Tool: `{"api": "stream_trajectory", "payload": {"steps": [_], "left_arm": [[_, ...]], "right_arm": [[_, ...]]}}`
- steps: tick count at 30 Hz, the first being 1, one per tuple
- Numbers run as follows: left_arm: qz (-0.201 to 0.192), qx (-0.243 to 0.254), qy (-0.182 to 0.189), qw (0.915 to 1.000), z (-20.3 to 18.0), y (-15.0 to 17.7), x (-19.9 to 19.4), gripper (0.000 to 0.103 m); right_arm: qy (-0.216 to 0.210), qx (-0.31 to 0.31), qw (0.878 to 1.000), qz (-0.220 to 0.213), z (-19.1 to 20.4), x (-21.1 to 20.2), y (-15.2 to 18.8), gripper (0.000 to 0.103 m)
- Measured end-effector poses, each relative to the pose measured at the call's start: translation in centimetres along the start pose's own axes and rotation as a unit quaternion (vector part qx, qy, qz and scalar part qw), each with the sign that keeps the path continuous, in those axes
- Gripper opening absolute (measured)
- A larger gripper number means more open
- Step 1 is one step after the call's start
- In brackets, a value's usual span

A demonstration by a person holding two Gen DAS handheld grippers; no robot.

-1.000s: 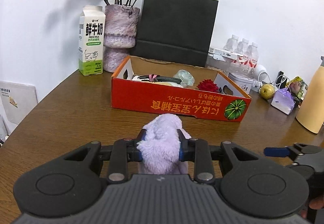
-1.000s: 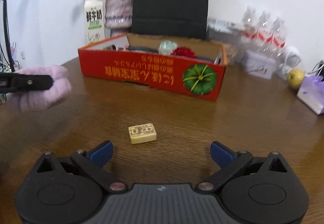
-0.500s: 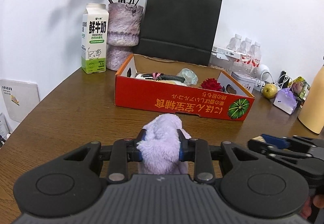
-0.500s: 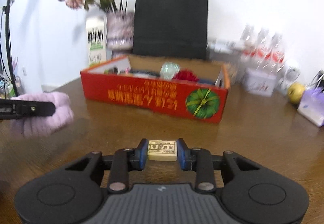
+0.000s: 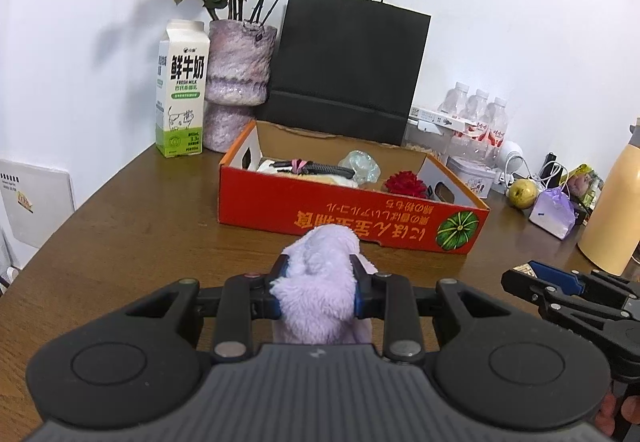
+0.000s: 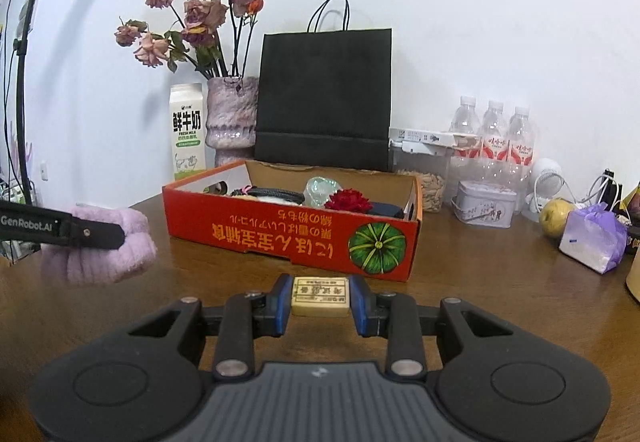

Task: Organize objects
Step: 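Grasp the yellow soap bar with the right tool while the left tool holds the headband, then lower the headband and soap bar into the red box and open both tools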

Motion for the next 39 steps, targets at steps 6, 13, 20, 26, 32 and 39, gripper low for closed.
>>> {"api": "stream_trajectory", "payload": {"steps": [6, 13, 20, 26, 32, 39], "left_arm": [[-0.011, 0.004, 0.000, 0.9999, -1.1, -1.8, 0.6, 0.029], [-0.036, 0.010, -0.001, 0.9993, -2.8, -4.5, 2.1, 0.029], [-0.061, 0.001, 0.000, 0.9981, -4.4, -6.7, 4.4, 0.029], [-0.072, -0.010, 0.000, 0.9973, -4.6, -8.2, 6.2, 0.029], [-0.079, -0.012, -0.001, 0.9968, -4.5, -9.5, 8.6, 0.029], [-0.079, -0.007, -0.002, 0.9969, -4.6, -10.7, 11.5, 0.029]], "right_arm": [[0.000, -0.001, 1.000, -0.017, -0.2, 0.4, -1.3, 0.029], [-0.003, -0.007, 0.999, -0.033, -0.5, 1.3, -3.3, 0.029], [-0.006, -0.008, 0.999, -0.051, -0.7, 3.4, -5.2, 0.029], [-0.007, 0.007, 0.998, -0.059, -1.5, 5.9, -6.3, 0.029], [-0.005, 0.006, 0.998, -0.067, -2.0, 8.1, -7.3, 0.029], [0.000, 0.001, 0.997, -0.075, -2.6, 10.9, -8.5, 0.029]]}}
Point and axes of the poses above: each gripper's, at about its wrist camera, not at the fingertips, and x roughly the way its jaws point, z to its left, y to its underside, the point moved 3 cm from there along x, roughly the way its jaws point, and after that the axes turned 1 degree about x, right-handed, at the moved point
